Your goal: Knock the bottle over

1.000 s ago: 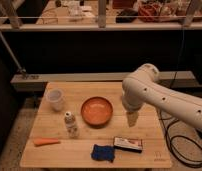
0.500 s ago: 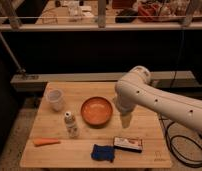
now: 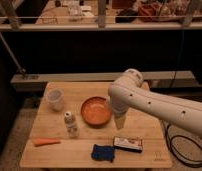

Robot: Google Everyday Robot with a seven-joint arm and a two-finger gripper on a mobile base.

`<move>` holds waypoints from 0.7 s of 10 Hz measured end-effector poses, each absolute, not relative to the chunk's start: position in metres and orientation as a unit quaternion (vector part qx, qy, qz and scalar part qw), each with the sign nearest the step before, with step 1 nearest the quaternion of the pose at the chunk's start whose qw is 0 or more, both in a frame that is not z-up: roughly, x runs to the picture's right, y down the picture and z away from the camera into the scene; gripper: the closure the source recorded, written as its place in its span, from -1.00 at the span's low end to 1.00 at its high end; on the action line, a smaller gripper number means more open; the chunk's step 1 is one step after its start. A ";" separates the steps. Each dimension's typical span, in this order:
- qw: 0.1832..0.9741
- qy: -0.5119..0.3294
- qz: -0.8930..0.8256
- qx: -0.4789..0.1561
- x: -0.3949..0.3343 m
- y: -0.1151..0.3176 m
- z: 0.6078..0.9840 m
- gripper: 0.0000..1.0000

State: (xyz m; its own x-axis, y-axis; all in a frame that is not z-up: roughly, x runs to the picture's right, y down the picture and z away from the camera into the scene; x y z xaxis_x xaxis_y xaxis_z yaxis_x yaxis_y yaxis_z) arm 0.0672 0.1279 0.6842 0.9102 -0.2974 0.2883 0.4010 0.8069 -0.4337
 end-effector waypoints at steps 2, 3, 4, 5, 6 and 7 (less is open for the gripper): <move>0.942 -0.112 -0.197 -0.246 0.059 0.131 0.684 -0.60; 0.941 -0.116 -0.204 -0.245 0.054 0.132 0.685 -0.60; 0.939 -0.119 -0.209 -0.244 0.049 0.133 0.685 -0.60; 0.938 -0.123 -0.216 -0.244 0.042 0.135 0.685 -0.60; 0.936 -0.129 -0.222 -0.242 0.032 0.136 0.686 -0.56; 0.935 -0.132 -0.226 -0.241 0.027 0.138 0.687 -0.43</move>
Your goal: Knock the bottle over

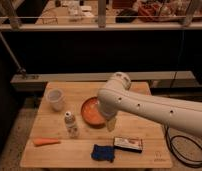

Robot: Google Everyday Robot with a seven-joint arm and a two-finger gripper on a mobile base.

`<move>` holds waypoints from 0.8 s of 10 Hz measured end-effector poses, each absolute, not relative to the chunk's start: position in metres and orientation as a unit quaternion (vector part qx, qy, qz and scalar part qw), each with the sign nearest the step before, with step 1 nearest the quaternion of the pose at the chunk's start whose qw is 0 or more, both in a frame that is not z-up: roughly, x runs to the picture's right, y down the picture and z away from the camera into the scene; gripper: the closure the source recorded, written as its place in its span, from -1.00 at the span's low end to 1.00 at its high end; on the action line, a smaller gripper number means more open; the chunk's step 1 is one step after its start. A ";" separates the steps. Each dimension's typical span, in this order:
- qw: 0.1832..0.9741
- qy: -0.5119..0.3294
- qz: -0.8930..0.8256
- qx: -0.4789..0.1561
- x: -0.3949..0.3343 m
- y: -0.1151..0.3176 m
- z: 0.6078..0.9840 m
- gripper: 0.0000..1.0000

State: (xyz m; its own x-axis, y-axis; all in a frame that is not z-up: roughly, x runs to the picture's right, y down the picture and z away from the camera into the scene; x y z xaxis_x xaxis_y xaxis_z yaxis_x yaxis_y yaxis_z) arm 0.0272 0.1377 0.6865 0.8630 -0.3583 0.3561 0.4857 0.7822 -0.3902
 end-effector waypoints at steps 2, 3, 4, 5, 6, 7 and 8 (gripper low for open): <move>0.931 -0.142 -0.237 -0.238 0.018 0.140 0.688 -0.36; 0.930 -0.146 -0.241 -0.237 0.014 0.141 0.688 -0.33; 0.929 -0.147 -0.243 -0.237 0.014 0.142 0.688 -0.22; 0.927 -0.152 -0.248 -0.235 0.008 0.143 0.688 0.02; 0.926 -0.156 -0.253 -0.234 0.006 0.145 0.688 0.21; 0.925 -0.159 -0.255 -0.234 0.004 0.146 0.687 0.37; 0.923 -0.162 -0.259 -0.233 0.001 0.147 0.688 0.58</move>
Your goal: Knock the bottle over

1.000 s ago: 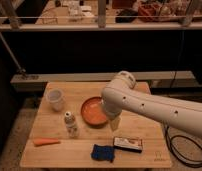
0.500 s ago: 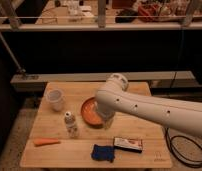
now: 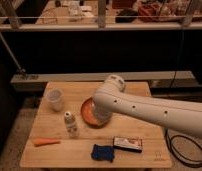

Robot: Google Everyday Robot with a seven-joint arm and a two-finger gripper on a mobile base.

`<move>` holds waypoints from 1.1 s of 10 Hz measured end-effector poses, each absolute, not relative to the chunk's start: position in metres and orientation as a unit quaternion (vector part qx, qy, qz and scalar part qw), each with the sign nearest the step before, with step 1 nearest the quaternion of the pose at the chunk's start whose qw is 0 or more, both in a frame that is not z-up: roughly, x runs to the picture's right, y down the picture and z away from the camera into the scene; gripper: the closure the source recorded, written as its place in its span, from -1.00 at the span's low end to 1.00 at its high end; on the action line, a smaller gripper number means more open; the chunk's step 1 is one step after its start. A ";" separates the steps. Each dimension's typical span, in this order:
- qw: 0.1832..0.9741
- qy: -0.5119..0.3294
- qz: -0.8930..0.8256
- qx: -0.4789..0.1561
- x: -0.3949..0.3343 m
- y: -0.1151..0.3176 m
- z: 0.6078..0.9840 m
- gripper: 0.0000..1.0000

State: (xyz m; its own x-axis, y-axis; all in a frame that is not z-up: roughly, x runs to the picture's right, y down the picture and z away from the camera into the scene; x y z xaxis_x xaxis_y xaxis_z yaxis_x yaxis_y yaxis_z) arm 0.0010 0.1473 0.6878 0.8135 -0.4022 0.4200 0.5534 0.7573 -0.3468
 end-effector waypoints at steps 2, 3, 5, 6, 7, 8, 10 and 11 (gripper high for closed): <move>0.921 -0.168 -0.265 -0.232 -0.003 0.149 0.689 0.80; 0.917 -0.174 -0.272 -0.232 -0.006 0.149 0.690 0.80; 0.912 -0.186 -0.284 -0.230 -0.019 0.151 0.692 0.80; 0.911 -0.187 -0.289 -0.228 -0.020 0.151 0.693 0.80; 0.908 -0.192 -0.294 -0.227 -0.022 0.152 0.694 0.80; 0.906 -0.197 -0.298 -0.226 -0.024 0.154 0.694 0.80; 0.902 -0.203 -0.307 -0.225 -0.029 0.155 0.696 0.80; 0.899 -0.208 -0.315 -0.223 -0.039 0.157 0.697 0.80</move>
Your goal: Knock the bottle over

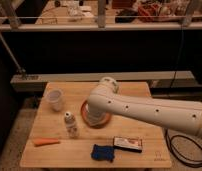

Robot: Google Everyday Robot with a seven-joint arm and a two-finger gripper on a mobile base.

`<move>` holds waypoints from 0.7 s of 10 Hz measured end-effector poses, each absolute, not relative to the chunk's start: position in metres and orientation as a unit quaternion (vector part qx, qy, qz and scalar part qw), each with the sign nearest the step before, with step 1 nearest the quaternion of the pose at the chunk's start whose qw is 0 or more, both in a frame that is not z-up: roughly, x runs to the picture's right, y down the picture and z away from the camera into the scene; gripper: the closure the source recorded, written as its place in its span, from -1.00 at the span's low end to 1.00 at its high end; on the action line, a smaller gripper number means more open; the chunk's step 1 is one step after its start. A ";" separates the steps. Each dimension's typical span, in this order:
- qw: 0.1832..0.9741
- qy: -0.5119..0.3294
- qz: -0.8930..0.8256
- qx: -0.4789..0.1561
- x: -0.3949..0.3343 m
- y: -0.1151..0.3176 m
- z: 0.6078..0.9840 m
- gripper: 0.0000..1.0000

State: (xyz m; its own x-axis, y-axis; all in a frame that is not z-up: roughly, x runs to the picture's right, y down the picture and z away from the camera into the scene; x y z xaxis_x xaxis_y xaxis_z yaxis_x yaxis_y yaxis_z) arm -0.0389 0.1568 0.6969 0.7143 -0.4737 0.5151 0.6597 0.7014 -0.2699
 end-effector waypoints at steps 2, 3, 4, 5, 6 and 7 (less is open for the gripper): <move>0.891 -0.218 -0.331 -0.219 -0.048 0.160 0.698 0.80; 0.889 -0.221 -0.336 -0.217 -0.051 0.160 0.699 0.80; 0.887 -0.224 -0.340 -0.216 -0.055 0.161 0.699 0.80; 0.886 -0.225 -0.342 -0.216 -0.058 0.162 0.700 0.80; 0.884 -0.227 -0.348 -0.214 -0.063 0.161 0.701 0.80; 0.882 -0.229 -0.352 -0.213 -0.066 0.162 0.702 0.80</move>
State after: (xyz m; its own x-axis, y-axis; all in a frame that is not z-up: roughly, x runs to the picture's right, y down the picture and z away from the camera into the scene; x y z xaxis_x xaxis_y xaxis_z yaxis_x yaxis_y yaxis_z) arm -0.0659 0.1621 0.7021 0.6469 -0.5230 0.5550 0.7189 0.6610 -0.2150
